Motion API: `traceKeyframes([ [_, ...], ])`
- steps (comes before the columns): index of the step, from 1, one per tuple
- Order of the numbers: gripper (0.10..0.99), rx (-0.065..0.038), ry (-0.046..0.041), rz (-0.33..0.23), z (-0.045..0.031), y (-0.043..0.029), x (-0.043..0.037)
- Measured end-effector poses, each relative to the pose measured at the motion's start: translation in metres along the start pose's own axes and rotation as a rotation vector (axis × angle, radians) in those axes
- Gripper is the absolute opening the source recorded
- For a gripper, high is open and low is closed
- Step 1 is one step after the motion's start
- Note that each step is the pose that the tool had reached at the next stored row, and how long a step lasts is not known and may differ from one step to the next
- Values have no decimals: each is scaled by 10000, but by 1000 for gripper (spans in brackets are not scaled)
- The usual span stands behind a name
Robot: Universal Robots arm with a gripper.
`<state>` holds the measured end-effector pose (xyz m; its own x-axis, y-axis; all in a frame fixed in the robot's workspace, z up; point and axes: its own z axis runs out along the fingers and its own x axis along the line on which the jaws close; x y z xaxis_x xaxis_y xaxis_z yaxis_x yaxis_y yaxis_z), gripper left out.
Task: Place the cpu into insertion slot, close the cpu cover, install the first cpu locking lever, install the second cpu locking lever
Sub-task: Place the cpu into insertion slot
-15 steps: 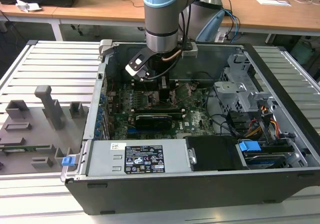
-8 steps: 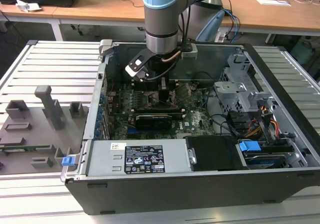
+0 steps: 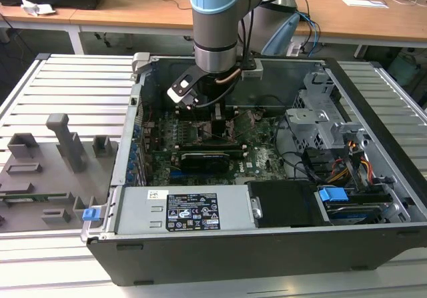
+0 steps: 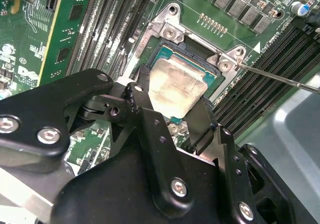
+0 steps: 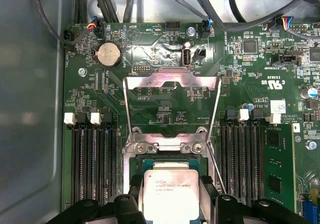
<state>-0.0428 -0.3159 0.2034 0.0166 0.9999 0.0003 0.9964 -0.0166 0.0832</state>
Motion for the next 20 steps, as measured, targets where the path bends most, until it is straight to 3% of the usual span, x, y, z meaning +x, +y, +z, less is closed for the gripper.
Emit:
traceKeyframes([
  [5,533,0,1,0,12,-1,4],
  [8,612,0,8,1,23,-2,8],
  [14,612,1,91,8,35,-3,17],
  [16,529,3,92,7,35,-3,16],
  [20,529,0,65,3,14,0,16],
])
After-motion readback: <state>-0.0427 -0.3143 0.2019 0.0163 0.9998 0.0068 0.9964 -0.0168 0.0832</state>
